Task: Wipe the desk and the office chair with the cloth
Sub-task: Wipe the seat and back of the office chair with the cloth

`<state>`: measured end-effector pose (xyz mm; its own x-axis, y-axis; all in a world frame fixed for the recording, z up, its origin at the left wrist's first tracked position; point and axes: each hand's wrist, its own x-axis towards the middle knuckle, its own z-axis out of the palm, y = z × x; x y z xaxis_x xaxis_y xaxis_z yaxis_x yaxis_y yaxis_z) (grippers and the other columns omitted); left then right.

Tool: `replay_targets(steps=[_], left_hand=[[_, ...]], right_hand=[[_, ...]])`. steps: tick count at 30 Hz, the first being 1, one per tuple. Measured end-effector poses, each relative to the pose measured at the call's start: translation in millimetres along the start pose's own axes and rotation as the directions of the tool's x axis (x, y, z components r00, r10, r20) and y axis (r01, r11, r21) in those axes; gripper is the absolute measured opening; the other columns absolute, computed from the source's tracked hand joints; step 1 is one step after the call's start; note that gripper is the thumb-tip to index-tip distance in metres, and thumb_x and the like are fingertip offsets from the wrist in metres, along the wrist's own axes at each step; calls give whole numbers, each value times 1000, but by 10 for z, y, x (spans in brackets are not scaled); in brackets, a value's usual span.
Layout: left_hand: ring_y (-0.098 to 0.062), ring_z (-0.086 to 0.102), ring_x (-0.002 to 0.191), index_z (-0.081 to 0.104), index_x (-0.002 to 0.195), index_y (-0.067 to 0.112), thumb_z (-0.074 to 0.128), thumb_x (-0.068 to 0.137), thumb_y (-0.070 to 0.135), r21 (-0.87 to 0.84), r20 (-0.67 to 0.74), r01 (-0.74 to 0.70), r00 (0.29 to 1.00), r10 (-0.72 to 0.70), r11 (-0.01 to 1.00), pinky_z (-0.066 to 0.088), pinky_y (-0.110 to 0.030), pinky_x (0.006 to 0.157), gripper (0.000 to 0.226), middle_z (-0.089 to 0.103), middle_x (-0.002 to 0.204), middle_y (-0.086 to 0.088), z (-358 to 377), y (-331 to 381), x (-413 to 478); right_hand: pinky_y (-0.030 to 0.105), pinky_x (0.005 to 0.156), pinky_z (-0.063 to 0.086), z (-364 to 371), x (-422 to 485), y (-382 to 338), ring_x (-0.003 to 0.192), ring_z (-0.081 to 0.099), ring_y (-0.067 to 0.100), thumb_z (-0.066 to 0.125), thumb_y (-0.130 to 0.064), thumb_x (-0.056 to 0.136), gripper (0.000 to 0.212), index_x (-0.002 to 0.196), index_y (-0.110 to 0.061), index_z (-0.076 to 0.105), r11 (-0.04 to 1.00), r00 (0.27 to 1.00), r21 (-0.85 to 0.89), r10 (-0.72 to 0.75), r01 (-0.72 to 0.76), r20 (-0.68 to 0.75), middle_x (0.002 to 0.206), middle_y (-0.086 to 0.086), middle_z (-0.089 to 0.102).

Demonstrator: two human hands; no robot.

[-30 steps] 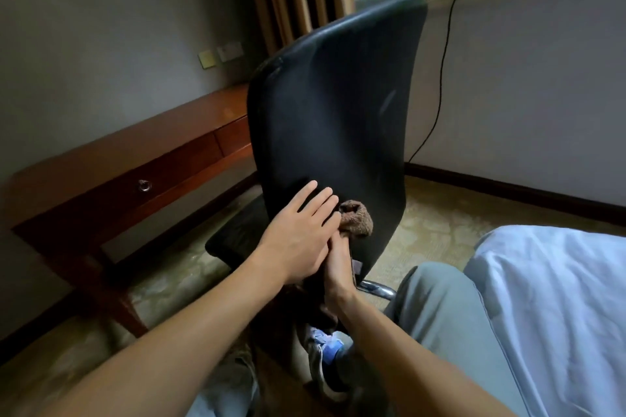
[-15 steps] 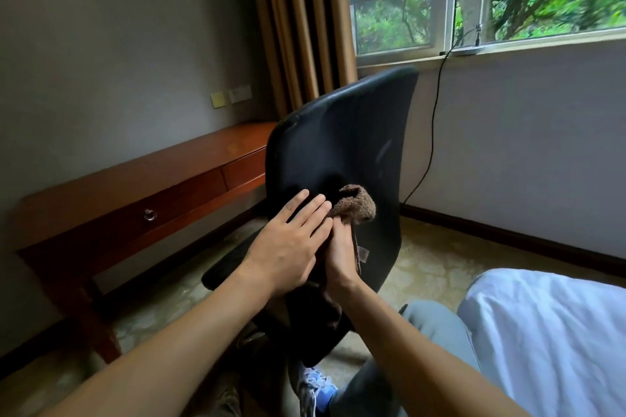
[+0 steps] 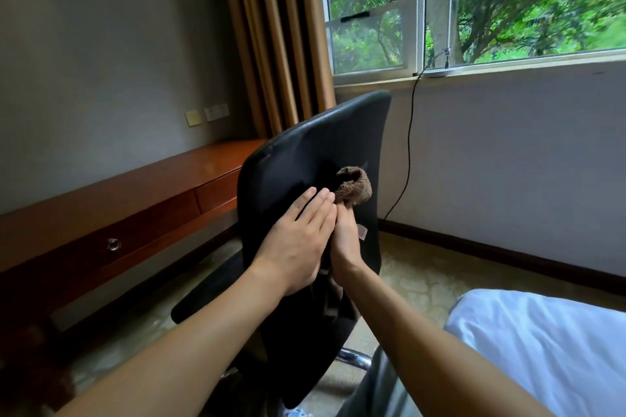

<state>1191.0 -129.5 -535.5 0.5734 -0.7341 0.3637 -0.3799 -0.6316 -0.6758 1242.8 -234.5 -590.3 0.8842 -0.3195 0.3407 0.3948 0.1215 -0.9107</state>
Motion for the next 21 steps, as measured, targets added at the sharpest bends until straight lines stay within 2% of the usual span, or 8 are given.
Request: replay_targets(steps=[3,5,9,10,13,15,18,21], left_hand=[[-37,-2,154,10,156,-6,34,92,26,25,7,-16,1000,16,1000,-11,-51,123,76,6,165,-25,46,32,194],[-37,0,154,15,156,-6,35,92,27,35,17,-30,999,30,999,-12,-50,123,74,9,165,-24,76,27,289],[-36,1,154,16,156,-5,33,95,27,42,41,-75,996,73,996,-15,-50,122,71,11,165,-23,130,8,364],[-35,0,154,15,156,-5,32,96,27,51,46,-86,995,84,995,-16,-50,121,70,10,165,-23,141,8,374],[-36,2,154,18,156,-4,32,98,29,63,39,-107,994,105,992,-17,-51,120,68,13,165,-23,194,6,409],[-35,11,154,27,154,-4,34,96,30,55,28,-115,993,114,992,-12,-51,122,67,23,163,-22,216,2,418],[-35,21,151,37,151,-3,30,93,29,72,27,-151,988,149,986,-2,-51,125,66,33,159,-21,264,-13,402],[-35,27,149,43,148,-2,27,93,28,83,12,-182,983,182,980,6,-51,125,65,39,156,-21,301,-33,389]], right_hand=[[33,100,46,-94,176,61,103,60,10,37,-22,108,24,108,-15,60,998,997,35,44,-42,-56,111,6,63],[25,93,46,-126,241,114,95,59,0,38,-21,109,27,114,-7,60,997,994,10,71,-70,-81,107,2,63],[27,98,44,-130,288,213,107,59,11,36,-24,108,30,122,-10,59,990,984,2,140,-141,-111,110,-3,61],[24,96,43,-129,307,226,106,58,11,36,-25,108,31,122,-12,60,988,982,-33,147,-152,-117,110,-4,61],[6,70,36,-160,359,249,93,56,4,35,-31,107,31,118,-18,61,976,973,-85,189,-202,-134,102,-8,62],[11,67,39,-186,360,279,90,60,9,36,-32,106,30,114,-20,62,968,960,-63,230,-242,-160,100,-2,65],[37,88,46,-188,321,398,99,61,22,35,-38,103,31,112,-28,62,954,941,-54,279,-294,-190,103,3,67],[39,94,40,-203,282,539,108,56,28,32,-40,103,34,123,-31,59,936,921,-63,327,-347,-214,110,5,63]])
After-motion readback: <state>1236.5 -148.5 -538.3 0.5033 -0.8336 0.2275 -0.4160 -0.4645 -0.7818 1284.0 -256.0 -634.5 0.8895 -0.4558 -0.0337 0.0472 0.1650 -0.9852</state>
